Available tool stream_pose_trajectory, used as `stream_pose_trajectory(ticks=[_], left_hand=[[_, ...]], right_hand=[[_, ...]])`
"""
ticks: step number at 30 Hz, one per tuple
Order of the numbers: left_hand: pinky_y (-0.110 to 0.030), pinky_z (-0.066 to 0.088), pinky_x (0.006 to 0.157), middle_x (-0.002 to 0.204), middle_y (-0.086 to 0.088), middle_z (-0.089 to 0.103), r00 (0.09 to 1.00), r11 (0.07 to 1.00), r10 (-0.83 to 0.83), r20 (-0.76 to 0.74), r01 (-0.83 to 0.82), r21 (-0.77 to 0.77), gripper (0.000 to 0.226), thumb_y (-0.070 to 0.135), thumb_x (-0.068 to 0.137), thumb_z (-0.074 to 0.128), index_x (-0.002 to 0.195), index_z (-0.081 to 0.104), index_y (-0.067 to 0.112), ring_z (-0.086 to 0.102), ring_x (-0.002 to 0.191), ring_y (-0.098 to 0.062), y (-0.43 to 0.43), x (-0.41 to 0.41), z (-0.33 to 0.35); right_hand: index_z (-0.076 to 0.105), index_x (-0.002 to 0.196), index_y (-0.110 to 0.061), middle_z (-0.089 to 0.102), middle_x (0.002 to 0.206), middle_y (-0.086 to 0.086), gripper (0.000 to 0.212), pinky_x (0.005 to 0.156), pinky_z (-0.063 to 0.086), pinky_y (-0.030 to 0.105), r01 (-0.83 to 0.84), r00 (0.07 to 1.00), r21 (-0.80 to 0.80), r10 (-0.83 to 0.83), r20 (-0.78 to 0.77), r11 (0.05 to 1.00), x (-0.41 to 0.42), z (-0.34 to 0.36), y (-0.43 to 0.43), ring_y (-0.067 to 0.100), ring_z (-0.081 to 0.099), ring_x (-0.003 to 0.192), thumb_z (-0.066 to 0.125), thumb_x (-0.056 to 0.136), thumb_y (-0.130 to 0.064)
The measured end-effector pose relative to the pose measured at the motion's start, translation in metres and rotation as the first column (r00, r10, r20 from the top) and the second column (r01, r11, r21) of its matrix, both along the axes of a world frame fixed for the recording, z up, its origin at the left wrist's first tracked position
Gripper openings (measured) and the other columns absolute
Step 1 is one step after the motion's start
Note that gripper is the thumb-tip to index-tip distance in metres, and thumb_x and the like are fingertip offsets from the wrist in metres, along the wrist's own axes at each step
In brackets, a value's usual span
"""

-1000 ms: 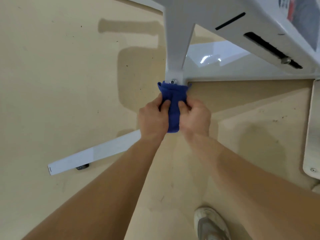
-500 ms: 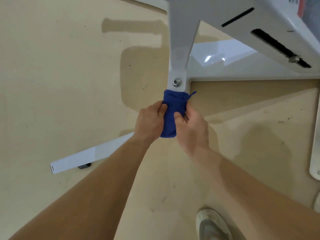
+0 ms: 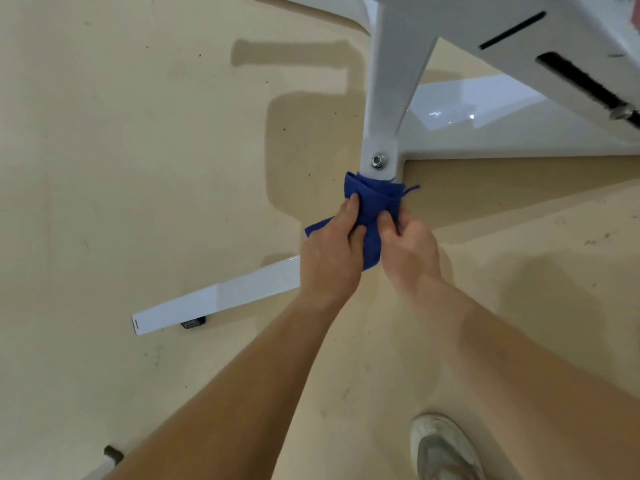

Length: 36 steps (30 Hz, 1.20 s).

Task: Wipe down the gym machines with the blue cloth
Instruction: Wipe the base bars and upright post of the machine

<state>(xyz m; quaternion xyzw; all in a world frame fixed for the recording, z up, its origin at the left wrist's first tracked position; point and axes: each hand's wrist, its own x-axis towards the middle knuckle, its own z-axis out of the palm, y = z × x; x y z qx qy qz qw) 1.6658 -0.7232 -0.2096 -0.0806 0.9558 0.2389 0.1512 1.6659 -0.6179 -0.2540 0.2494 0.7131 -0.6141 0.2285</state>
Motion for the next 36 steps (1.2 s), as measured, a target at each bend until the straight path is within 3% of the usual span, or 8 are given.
stream_pose_trajectory(ticks=[6, 10, 14, 18, 21, 28, 31, 36], left_hand=[[-0.037, 0.051, 0.075, 0.083, 0.0, 0.07, 0.991, 0.99, 0.133, 0.027, -0.134, 0.032, 0.043, 0.018, 0.095, 0.048, 0.135, 0.058, 0.028, 0.063, 0.078, -0.025, 0.008, -0.021, -0.004], [-0.03, 0.049, 0.07, 0.08, 0.004, 0.069, 0.983, 0.984, 0.18, -0.044, -0.18, 0.006, 0.039, 0.022, 0.09, 0.055, 0.127, 0.063, 0.03, 0.061, 0.075, -0.019, 0.012, -0.004, 0.003], [-0.034, 0.052, 0.079, 0.101, 0.005, 0.072, 0.996, 0.996, 0.086, 0.03, -0.086, -0.031, 0.045, 0.029, 0.093, 0.056, 0.138, 0.054, 0.025, 0.065, 0.089, -0.02, -0.004, -0.013, 0.0], [-0.04, 0.051, 0.074, 0.121, 0.003, 0.065, 0.997, 0.989, -0.063, 0.033, 0.066, -0.133, 0.051, 0.026, 0.098, 0.05, 0.147, 0.039, 0.019, 0.062, 0.088, -0.026, 0.004, -0.001, -0.007], [-0.035, 0.048, 0.072, 0.139, 0.004, 0.054, 0.994, 0.962, -0.102, 0.041, 0.109, -0.25, 0.054, 0.028, 0.101, 0.044, 0.152, 0.029, 0.018, 0.061, 0.1, -0.024, 0.0, 0.012, -0.012], [-0.04, 0.048, 0.072, 0.084, 0.004, 0.062, 0.999, 0.992, 0.033, -0.021, -0.035, -0.124, 0.035, 0.028, 0.097, 0.052, 0.13, 0.052, 0.016, 0.058, 0.074, -0.024, 0.013, -0.012, -0.016], [-0.042, 0.051, 0.073, 0.103, 0.0, 0.067, 0.999, 0.987, 0.028, -0.039, -0.033, -0.156, 0.045, 0.029, 0.097, 0.051, 0.141, 0.044, 0.018, 0.062, 0.081, -0.027, 0.02, -0.004, -0.017], [-0.034, 0.046, 0.07, 0.095, 0.002, 0.069, 0.994, 0.973, 0.061, 0.092, -0.038, -0.227, 0.031, 0.031, 0.095, 0.054, 0.125, 0.055, 0.026, 0.064, 0.084, -0.026, -0.007, 0.0, -0.003]], right_hand=[[0.059, 0.105, -0.023, 0.064, 0.082, -0.004, 0.026, 0.065, 0.039, 0.03, -0.051, 0.997, -0.108, 0.057, 0.051, 0.993, -0.002, -0.007, 0.005, 0.013, 0.058, 0.072, 0.035, 0.107, -0.031], [0.06, 0.114, -0.042, 0.071, 0.104, -0.011, 0.031, 0.092, 0.052, 0.04, 0.124, 0.99, -0.181, -0.133, -0.039, 0.976, -0.031, -0.018, 0.004, 0.015, 0.067, 0.1, 0.039, 0.096, -0.028], [0.053, 0.136, -0.037, 0.068, 0.11, -0.013, 0.037, 0.09, 0.05, 0.028, 0.054, 0.998, -0.162, -0.059, -0.026, 0.985, -0.035, -0.029, 0.006, 0.01, 0.064, 0.101, 0.034, 0.105, -0.03], [0.062, 0.108, -0.017, 0.065, 0.089, -0.003, 0.037, 0.076, 0.049, 0.035, 0.023, 0.997, -0.104, -0.015, 0.073, 0.994, -0.015, -0.026, 0.007, 0.022, 0.063, 0.088, 0.03, 0.108, -0.036], [0.057, 0.114, -0.022, 0.066, 0.098, 0.0, 0.035, 0.078, 0.046, 0.032, -0.083, 0.99, -0.148, 0.099, 0.103, 0.985, 0.011, -0.019, -0.001, 0.016, 0.062, 0.089, 0.027, 0.107, -0.039], [0.033, 0.145, -0.053, 0.061, 0.133, -0.013, 0.069, 0.108, 0.043, 0.045, 0.02, 0.998, -0.175, -0.011, 0.056, 0.984, -0.025, -0.038, 0.007, 0.018, 0.058, 0.121, 0.028, 0.078, -0.066], [0.041, 0.143, -0.042, 0.064, 0.125, -0.008, 0.058, 0.104, 0.045, 0.047, -0.007, 0.999, -0.169, 0.015, 0.049, 0.986, -0.016, -0.033, 0.007, 0.018, 0.06, 0.115, 0.028, 0.089, -0.058], [0.058, 0.119, -0.022, 0.068, 0.097, 0.0, 0.027, 0.076, 0.047, 0.033, -0.103, 0.99, -0.048, 0.107, 0.089, 0.994, 0.01, -0.005, 0.002, 0.024, 0.065, 0.092, 0.044, 0.101, -0.036]])
